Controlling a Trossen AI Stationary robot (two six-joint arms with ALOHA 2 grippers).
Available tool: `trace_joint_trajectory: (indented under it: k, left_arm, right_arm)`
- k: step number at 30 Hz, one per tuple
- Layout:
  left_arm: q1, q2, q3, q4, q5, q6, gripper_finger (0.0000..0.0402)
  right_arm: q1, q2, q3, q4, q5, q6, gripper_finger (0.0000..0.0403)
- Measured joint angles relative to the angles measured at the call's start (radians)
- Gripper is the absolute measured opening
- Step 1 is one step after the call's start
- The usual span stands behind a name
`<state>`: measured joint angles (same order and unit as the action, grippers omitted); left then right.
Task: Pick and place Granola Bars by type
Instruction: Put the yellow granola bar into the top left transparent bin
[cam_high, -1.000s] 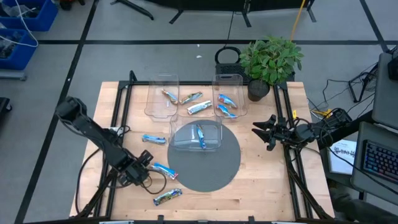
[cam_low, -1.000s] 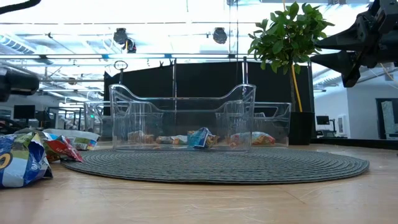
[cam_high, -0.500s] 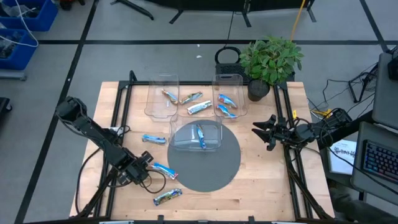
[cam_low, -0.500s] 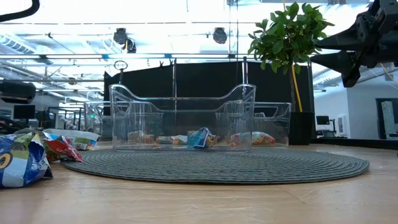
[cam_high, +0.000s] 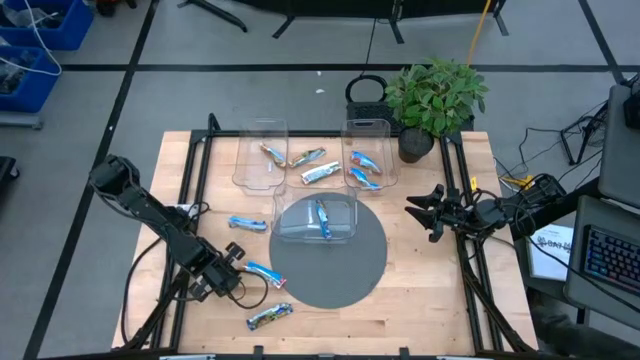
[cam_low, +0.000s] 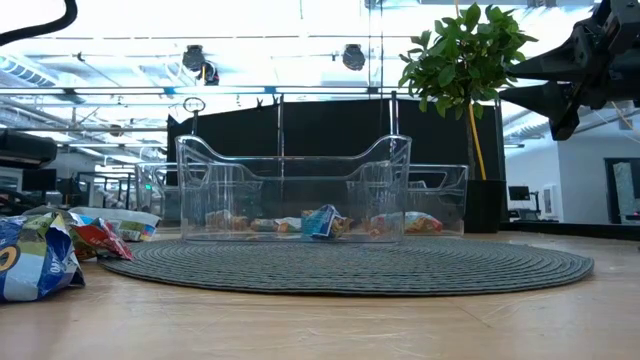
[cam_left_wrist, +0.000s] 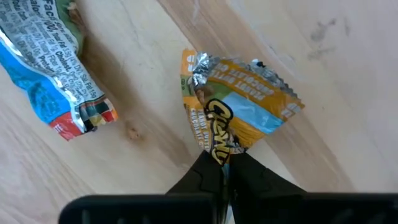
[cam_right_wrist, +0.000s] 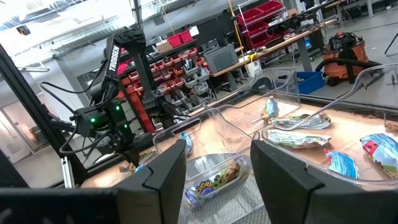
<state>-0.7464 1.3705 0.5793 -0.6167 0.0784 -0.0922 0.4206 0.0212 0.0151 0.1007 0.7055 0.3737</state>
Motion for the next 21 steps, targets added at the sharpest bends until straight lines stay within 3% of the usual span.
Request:
trace_joint_trajectory:
  k: [6, 10, 17, 21]
  left_arm:
    - [-0.001, -0.015, 0.037, -0.033, 0.016, -0.007, 0.0010]
    - [0.000, -0.047, 0.116, -0.152, 0.008, 0.004, 0.0009]
    - [0.065, -0.125, 0.320, -0.341, -0.002, -0.025, 0.0008]
    - [0.155, -0.179, 0.460, -0.409, -0.072, -0.093, 0.0008]
  right_arm:
    - [0.000, 0.000, 0.000, 0.000, 0.000, 0.000, 0.0171]
    - [0.000, 0.000, 0.000, 0.000, 0.000, 0.000, 0.0171]
    - [0.000, 0.000, 0.000, 0.000, 0.000, 0.000, 0.0171]
    - [0.000, 0.000, 0.000, 0.000, 0.000, 0.000, 0.0171]
